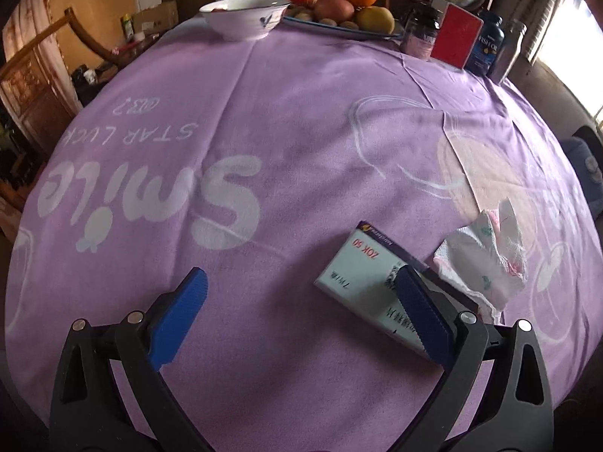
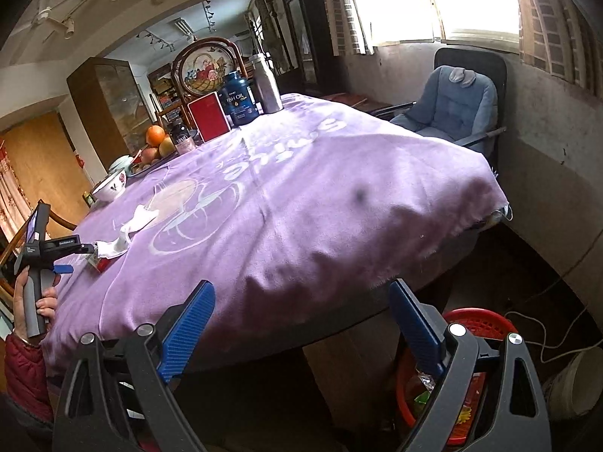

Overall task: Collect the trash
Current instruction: 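Move both open tools back over the table toward the medicine box and tissue, then grasp the white medicine box with the left tool while the right tool grasps the tissue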

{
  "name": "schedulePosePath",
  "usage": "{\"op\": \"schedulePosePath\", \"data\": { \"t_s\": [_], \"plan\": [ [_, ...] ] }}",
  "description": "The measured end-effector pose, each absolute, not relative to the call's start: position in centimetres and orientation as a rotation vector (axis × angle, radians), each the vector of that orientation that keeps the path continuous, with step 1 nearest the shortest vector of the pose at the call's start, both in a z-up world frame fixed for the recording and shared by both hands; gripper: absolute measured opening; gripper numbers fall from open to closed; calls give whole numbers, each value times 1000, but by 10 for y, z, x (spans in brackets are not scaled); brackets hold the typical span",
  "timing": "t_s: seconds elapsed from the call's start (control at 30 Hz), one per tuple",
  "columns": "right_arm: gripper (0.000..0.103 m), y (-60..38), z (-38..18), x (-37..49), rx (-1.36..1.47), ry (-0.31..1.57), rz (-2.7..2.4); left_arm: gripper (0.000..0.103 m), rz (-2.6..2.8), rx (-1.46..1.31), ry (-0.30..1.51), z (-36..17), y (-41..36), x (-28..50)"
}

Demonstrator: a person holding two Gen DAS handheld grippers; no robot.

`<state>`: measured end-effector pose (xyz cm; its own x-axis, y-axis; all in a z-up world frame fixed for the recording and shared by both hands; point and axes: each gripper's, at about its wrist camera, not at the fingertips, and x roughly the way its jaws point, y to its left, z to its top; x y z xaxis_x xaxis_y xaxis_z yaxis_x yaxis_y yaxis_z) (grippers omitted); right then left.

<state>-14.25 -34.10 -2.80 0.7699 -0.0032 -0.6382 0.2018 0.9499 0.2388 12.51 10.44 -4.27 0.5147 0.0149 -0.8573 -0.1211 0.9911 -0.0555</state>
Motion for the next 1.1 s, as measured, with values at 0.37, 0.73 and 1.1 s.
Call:
{"op": "schedulePosePath", "data": {
  "t_s": [0.37,0.73,1.1],
  "plan": [
    [92,-350,-22,-147,336,669,-116,96,52,85,1044,-54,46,158],
    [92,-305,-16,-107,319,689,66,96,61,185,1010,-39,119,116],
    [94,-203,4,-45,174,750,302,96,9,201,970,-51,95,112]
  ]
}}
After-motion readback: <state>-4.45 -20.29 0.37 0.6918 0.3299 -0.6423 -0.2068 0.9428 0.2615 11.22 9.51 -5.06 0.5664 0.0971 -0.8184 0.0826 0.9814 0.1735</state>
